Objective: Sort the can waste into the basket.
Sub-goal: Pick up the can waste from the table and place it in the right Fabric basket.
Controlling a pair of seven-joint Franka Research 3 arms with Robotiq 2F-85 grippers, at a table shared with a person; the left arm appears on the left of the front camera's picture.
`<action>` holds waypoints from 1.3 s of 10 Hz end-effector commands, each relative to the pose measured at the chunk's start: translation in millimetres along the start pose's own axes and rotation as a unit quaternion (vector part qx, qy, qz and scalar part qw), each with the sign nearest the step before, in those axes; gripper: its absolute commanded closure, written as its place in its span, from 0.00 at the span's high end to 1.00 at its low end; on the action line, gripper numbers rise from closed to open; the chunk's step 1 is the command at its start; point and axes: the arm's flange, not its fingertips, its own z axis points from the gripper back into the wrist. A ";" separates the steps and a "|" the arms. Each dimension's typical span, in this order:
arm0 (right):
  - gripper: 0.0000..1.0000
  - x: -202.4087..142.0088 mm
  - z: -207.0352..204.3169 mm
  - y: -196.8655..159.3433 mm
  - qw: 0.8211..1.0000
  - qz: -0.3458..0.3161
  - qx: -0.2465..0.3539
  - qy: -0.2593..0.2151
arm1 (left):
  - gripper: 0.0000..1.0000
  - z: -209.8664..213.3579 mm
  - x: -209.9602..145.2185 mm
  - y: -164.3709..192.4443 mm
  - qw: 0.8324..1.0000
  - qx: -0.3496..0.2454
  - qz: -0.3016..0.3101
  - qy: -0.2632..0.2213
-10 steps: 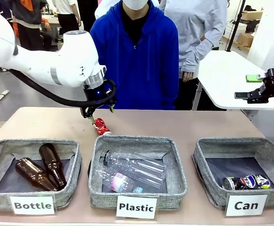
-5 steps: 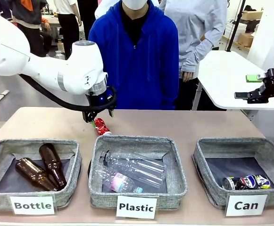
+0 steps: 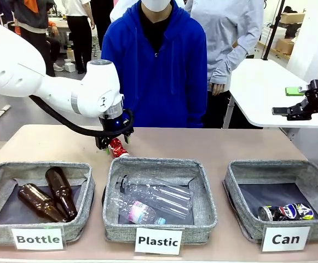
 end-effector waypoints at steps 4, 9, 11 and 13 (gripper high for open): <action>1.00 -2.7 0.9 2.3 1.000 0.007 0.000 0.005 | 0.00 2.8 3.3 -6.1 1.000 0.009 -0.019 0.020; 1.00 -2.7 0.9 2.3 1.000 0.007 0.000 0.005 | 0.00 3.6 1.8 -4.6 0.999 0.013 -0.023 0.020; 1.00 -2.7 0.9 2.3 1.000 0.007 0.000 0.005 | 0.00 12.9 4.1 2.3 0.999 0.009 -0.033 0.017; 1.00 -2.7 0.9 2.3 1.000 0.007 0.000 0.005 | 0.00 73.9 9.2 32.6 0.995 -0.028 -0.098 0.017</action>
